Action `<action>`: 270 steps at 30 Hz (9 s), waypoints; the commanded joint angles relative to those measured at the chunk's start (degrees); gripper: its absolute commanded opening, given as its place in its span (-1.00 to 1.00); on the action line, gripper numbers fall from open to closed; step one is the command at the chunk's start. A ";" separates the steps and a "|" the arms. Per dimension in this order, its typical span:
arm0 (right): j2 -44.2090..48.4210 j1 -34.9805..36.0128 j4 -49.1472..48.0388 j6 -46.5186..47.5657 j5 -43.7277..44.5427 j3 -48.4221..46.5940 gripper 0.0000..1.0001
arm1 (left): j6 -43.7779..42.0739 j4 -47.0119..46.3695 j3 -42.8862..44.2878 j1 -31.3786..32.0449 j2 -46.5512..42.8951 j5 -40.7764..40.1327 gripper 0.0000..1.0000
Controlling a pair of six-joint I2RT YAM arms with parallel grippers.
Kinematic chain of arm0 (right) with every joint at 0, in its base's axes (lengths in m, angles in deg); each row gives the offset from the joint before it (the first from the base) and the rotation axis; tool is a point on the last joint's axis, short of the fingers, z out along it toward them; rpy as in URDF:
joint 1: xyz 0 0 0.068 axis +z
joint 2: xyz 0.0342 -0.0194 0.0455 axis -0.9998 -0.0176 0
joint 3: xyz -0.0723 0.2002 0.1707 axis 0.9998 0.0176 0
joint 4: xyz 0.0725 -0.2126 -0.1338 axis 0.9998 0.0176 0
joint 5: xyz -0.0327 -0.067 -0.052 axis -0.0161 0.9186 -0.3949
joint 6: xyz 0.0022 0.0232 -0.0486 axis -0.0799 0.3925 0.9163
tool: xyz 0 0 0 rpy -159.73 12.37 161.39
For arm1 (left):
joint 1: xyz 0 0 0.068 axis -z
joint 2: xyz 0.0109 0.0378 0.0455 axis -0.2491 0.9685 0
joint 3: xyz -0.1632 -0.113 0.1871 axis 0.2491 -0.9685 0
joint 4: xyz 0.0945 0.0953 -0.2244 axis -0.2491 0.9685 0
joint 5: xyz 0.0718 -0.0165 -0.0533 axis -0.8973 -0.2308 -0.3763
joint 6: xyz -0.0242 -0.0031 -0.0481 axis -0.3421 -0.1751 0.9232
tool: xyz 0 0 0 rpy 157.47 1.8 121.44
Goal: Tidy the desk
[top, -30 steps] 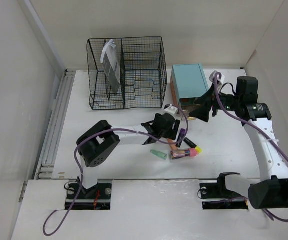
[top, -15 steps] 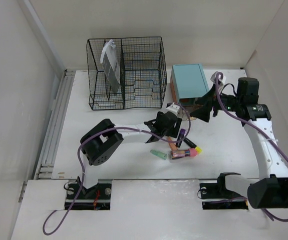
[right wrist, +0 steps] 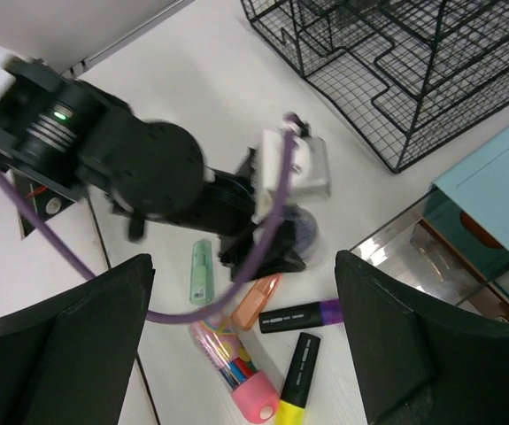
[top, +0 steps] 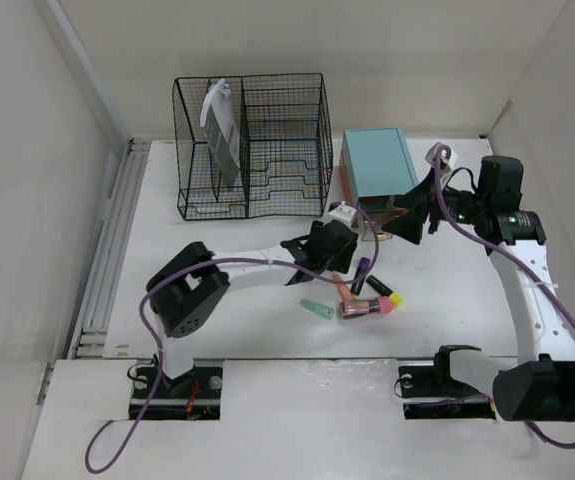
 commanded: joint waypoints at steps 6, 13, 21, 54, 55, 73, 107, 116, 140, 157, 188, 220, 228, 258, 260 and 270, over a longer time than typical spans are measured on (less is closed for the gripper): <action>6.38 -0.77 -7.68 -3.33 9.86 2.37 0.76 | -0.64 3.87 3.09 0.47 -20.22 -4.25 -0.92; 13.76 -1.82 -16.47 -9.32 29.30 5.98 0.76 | -4.77 4.40 13.82 -2.87 -16.19 4.00 -0.95; 19.13 -1.82 -19.12 -10.64 41.97 7.83 0.76 | -4.87 3.88 26.98 -5.68 -5.64 13.49 -0.95; 18.61 -1.82 -19.64 -10.64 44.87 7.83 0.76 | -7.23 9.32 38.78 -6.30 9.22 21.15 -0.29; 18.61 -1.82 -19.64 -10.64 44.87 7.83 0.76 | -7.24 9.32 38.78 -6.30 9.22 21.15 -0.21; 18.08 -1.82 -19.64 -10.64 43.82 7.83 0.76 | -8.82 10.98 44.76 -6.30 10.27 20.09 0.25; -6.69 23.48 -10.56 33.94 52.90 15.56 -1.00 | 6.91 -13.80 -32.14 -3.05 -46.32 12.36 0.38; -16.63 28.24 -29.04 26.81 73.95 14.78 -1.00 | 8.14 -13.27 -34.96 -3.05 -50.81 11.30 0.50; -9.01 26.93 -17.81 21.10 59.56 10.55 -0.58 | 8.67 -15.02 -39.17 -3.05 -53.28 13.58 0.60; -21.91 -7.44 -13.91 -20.38 16.58 2.55 0.58 | 7.61 -21.71 -35.85 -2.52 -42.81 17.98 0.67; -28.59 -9.82 -49.33 -48.87 22.44 14.41 0.39 | 7.61 -20.65 -35.84 -2.52 -43.43 17.46 0.67; -13.12 -13.06 -18.35 -23.48 18.16 24.18 -0.35 | 6.56 -20.12 -34.79 -1.99 -43.95 16.93 0.67; -15.67 -13.07 -9.80 -18.03 11.48 19.09 0.61 | 6.04 -20.12 -32.51 -0.94 -41.50 16.93 0.67; -17.69 -13.42 40.30 33.75 -14.88 -16.78 0.09 | -24.19 2.98 -2.63 14.09 -11.18 14.64 0.26; -19.17 -13.42 40.30 33.75 -15.42 -17.30 0.09 | -26.13 5.00 0.27 14.09 -8.37 16.13 0.20; -23.15 -14.56 43.64 37.96 -17.35 -20.21 0.09 | -29.56 9.40 6.60 14.62 1.65 21.06 0.04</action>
